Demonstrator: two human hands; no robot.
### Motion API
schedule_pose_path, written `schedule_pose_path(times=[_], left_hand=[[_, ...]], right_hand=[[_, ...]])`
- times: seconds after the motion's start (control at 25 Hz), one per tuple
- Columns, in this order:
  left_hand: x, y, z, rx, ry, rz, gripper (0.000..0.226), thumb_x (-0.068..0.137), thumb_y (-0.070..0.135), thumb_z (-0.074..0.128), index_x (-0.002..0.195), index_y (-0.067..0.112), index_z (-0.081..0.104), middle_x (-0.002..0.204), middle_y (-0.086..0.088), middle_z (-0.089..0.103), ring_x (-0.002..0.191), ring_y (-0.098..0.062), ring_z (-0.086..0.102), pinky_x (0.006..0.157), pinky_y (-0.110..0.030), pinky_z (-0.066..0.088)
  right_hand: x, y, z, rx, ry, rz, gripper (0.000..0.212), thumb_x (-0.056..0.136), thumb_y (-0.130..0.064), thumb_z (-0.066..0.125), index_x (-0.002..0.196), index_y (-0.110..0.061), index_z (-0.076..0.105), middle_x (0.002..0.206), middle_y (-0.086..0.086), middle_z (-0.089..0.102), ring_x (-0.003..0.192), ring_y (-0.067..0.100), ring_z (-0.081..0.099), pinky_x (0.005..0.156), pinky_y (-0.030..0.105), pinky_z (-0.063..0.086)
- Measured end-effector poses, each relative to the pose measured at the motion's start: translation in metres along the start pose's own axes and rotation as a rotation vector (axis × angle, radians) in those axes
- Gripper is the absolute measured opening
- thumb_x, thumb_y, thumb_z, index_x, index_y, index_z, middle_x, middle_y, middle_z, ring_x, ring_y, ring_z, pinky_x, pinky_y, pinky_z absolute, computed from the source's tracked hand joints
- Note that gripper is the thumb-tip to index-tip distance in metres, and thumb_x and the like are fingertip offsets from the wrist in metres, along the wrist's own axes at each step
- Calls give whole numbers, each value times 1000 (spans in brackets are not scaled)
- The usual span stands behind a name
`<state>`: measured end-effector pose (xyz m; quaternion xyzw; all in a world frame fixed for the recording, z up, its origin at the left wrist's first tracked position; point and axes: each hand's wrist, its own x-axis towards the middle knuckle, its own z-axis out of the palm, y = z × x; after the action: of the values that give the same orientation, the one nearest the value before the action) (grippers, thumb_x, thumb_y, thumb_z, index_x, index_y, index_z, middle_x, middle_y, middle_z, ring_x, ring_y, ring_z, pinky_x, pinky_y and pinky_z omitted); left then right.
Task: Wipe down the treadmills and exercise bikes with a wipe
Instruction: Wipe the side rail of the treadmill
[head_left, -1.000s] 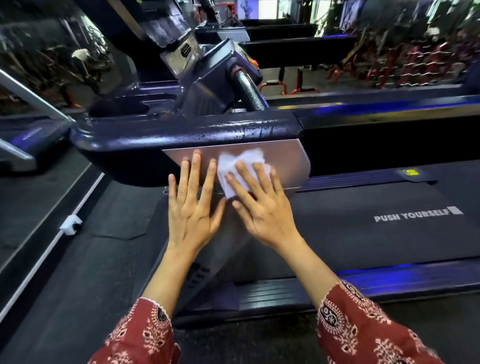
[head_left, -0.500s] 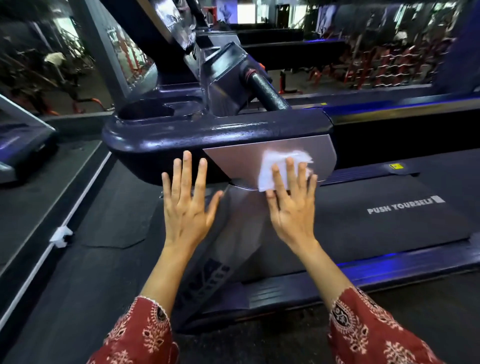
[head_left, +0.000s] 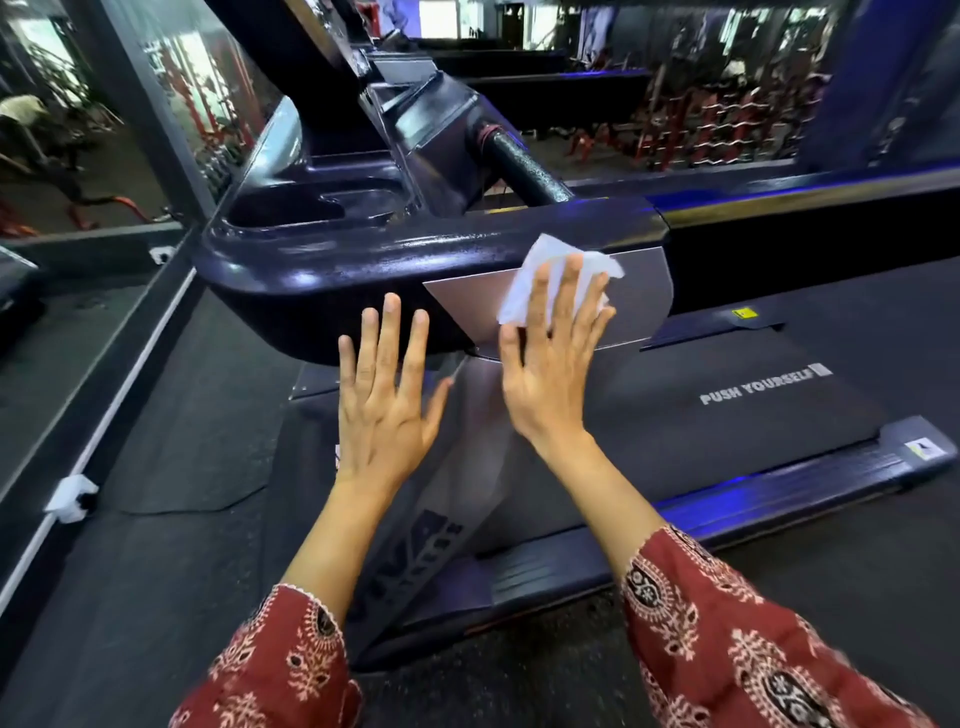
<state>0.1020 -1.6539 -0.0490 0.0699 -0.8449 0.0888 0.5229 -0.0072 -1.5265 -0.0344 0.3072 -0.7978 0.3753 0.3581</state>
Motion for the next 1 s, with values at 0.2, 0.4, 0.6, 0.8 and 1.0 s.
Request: schedule_pose_path(times=[0.2, 0.4, 0.6, 0.8, 1.0], left_hand=[[0, 6, 6, -41, -19, 52, 79, 93, 33, 57, 153, 14, 9, 159, -2, -11, 147, -20, -4, 119, -42, 4], [4, 34, 19, -109, -28, -7, 79, 93, 35, 54, 153, 17, 6, 159, 0, -14, 147, -19, -5, 118, -41, 5], [21, 70, 38, -101, -19, 23, 69, 90, 29, 61, 147, 9, 27, 159, 0, -10, 147, -20, -4, 119, -40, 3], [43, 108, 58, -45, 23, 57, 65, 90, 31, 60, 145, 9, 32, 160, -2, -7, 147, -21, -1, 119, -45, 3], [66, 142, 70, -9, 81, 43, 62, 90, 30, 61, 143, 6, 38, 155, -15, 20, 147, -20, 2, 118, -47, 6]], right_hand=[[-32, 46, 2, -155, -12, -352, 54, 105, -37, 24, 153, -33, 0, 160, -6, -11, 148, 23, -7, 117, 53, 4], [1, 53, -20, -4, 26, 134, 61, 103, -42, 20, 151, -15, -7, 159, 8, -9, 146, 35, -9, 116, 50, -6], [-15, 122, -31, -180, -41, -199, 56, 104, -46, 16, 152, -31, -9, 159, -11, -17, 147, 17, -13, 116, 47, -7], [21, 130, -49, -15, -57, -229, 58, 104, -45, 17, 154, -23, -4, 159, -8, -11, 146, 18, -13, 118, 43, -7], [41, 190, -70, 61, -6, 94, 52, 104, -42, 13, 153, -27, 4, 160, 5, 4, 146, 18, -12, 117, 37, -12]])
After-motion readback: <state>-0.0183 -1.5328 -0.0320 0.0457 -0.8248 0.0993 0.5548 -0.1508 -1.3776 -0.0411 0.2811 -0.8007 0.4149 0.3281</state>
